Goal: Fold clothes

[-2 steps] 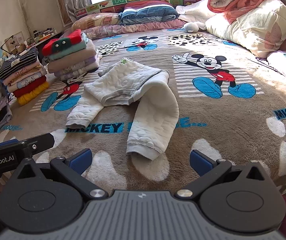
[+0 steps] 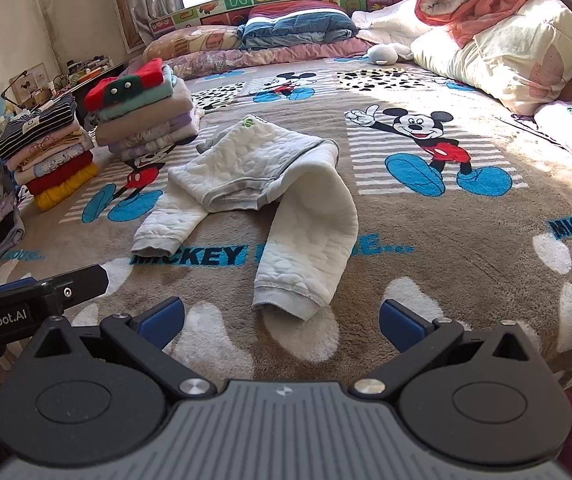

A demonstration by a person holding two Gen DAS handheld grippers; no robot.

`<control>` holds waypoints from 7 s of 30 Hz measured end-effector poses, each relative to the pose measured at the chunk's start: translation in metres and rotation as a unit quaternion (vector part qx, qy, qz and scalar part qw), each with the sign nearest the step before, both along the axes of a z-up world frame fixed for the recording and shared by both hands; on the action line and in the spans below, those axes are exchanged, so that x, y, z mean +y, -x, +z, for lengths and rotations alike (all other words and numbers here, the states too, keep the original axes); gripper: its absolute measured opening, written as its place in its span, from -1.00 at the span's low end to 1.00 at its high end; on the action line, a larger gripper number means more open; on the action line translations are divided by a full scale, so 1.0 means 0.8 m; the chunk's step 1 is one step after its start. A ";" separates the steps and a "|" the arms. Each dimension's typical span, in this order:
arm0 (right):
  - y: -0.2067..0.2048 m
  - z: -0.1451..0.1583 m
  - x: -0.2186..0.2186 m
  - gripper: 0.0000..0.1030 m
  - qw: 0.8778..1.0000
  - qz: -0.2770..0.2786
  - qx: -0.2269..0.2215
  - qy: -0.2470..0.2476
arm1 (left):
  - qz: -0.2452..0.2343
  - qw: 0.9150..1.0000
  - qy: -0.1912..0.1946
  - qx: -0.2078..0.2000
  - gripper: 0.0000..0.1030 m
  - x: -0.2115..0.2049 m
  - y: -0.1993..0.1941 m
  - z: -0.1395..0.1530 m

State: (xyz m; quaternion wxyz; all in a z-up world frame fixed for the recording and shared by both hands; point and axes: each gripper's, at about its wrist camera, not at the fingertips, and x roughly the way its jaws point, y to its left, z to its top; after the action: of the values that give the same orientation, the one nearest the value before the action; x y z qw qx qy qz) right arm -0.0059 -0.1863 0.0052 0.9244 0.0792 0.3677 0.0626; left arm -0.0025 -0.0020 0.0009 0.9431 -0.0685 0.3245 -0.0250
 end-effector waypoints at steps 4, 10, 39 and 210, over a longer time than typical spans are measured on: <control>0.000 0.000 -0.001 1.00 1.000 0.000 0.001 0.000 | 0.001 1.000 -0.011 -0.014 0.99 -0.004 0.004 0.002; -0.001 -0.001 0.000 1.00 1.000 0.001 0.001 0.000 | 0.001 1.000 -0.013 -0.011 0.99 -0.004 -0.002 -0.002; -0.002 0.000 0.003 1.00 1.000 0.002 -0.002 -0.004 | 0.000 1.000 -0.017 -0.014 0.99 -0.004 -0.003 -0.003; 0.037 0.017 -0.033 0.86 0.896 0.240 -0.362 0.094 | -0.098 0.911 -0.194 -0.350 -0.93 -0.014 -0.024 0.099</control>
State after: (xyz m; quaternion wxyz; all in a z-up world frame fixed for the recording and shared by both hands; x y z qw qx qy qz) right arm -0.0356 -0.2130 0.0189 0.9538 -0.1268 0.0198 0.2716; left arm 0.0166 -0.0132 0.0802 0.9836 0.1614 -0.0227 -0.0765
